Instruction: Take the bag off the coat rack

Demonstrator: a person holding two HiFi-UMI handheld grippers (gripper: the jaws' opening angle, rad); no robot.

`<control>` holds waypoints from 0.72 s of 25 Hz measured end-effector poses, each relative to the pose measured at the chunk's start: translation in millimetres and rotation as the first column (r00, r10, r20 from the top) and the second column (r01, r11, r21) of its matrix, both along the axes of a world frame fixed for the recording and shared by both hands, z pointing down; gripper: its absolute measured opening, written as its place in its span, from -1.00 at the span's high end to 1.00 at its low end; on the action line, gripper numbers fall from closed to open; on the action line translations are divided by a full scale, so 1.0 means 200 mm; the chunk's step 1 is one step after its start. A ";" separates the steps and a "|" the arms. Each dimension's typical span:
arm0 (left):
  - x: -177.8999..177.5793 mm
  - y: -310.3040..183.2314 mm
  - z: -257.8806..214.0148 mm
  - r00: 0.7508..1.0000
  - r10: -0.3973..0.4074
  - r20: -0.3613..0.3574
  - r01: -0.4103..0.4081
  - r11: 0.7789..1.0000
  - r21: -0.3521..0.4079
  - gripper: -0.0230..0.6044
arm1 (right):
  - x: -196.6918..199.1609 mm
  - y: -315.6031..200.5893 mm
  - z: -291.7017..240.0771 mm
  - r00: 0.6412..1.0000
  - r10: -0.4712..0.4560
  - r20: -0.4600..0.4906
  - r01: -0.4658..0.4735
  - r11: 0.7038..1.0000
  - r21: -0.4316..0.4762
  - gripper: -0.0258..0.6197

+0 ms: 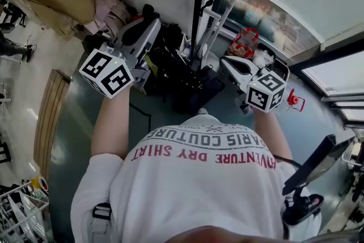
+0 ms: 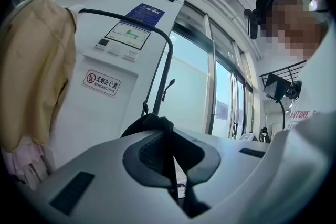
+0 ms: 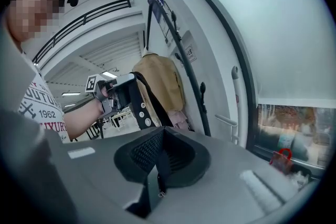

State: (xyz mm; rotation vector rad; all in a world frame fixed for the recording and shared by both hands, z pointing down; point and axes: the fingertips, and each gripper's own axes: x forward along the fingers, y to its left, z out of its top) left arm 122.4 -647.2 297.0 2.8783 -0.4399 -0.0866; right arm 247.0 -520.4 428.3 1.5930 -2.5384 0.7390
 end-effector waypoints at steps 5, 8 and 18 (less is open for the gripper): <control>-0.20 0.24 0.10 0.999 0.025 0.032 -0.024 0.999 -0.020 0.89 | -0.25 0.17 -0.03 0.999 -0.032 -0.006 0.032 0.999 0.003 0.92; -0.33 0.45 0.12 0.998 0.025 0.052 -0.024 1.000 -0.013 0.89 | -0.36 0.26 -0.06 0.998 -0.058 -0.021 0.058 0.998 0.015 0.92; -0.64 1.39 0.11 0.994 -0.083 0.069 0.083 0.997 0.004 0.89 | -0.58 0.87 -0.18 0.986 -0.166 -0.015 0.167 0.982 0.091 0.92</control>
